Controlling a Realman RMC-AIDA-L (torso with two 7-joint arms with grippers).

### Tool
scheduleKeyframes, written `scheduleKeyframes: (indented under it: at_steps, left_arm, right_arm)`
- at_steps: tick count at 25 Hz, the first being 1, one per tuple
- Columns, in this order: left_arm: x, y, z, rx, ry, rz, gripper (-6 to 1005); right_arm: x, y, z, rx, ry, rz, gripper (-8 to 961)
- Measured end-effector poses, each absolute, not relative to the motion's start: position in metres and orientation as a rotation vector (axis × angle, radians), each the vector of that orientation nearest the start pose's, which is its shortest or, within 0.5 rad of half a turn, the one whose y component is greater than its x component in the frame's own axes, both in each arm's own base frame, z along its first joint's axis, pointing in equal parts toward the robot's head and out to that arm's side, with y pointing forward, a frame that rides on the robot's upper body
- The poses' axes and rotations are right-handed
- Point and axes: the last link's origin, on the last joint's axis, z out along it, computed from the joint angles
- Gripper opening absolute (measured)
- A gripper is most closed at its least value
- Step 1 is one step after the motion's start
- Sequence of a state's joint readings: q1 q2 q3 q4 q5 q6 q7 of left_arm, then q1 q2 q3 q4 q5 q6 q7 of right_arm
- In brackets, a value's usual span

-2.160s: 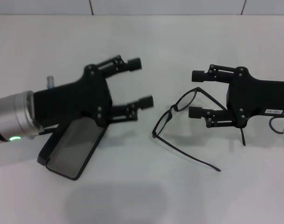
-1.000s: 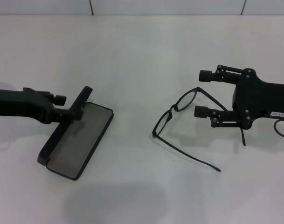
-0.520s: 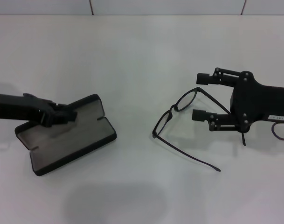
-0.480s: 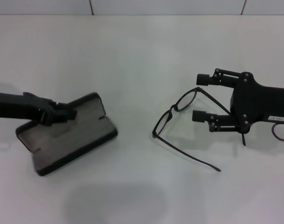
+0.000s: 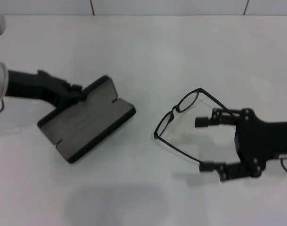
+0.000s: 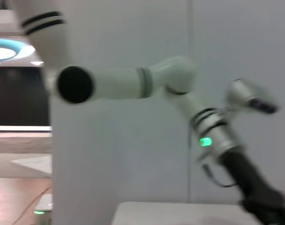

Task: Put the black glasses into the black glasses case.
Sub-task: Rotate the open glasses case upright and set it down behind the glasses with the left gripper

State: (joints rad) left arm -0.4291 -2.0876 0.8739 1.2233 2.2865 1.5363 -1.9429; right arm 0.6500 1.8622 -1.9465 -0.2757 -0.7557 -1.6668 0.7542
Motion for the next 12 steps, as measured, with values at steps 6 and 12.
scheduleKeyframes:
  at_steps: [6,12]
  left_arm:
    - [-0.216,0.375,0.045,-2.685,-0.35,-0.043,195]
    - [-0.187,0.395,0.016,-2.727,0.061,0.069,197]
  right_arm:
    - [0.219,0.283,-0.037,-2.99,-0.231,1.097,767]
    - [0.225,0.271,-0.043,-2.984,-0.258,1.102,765]
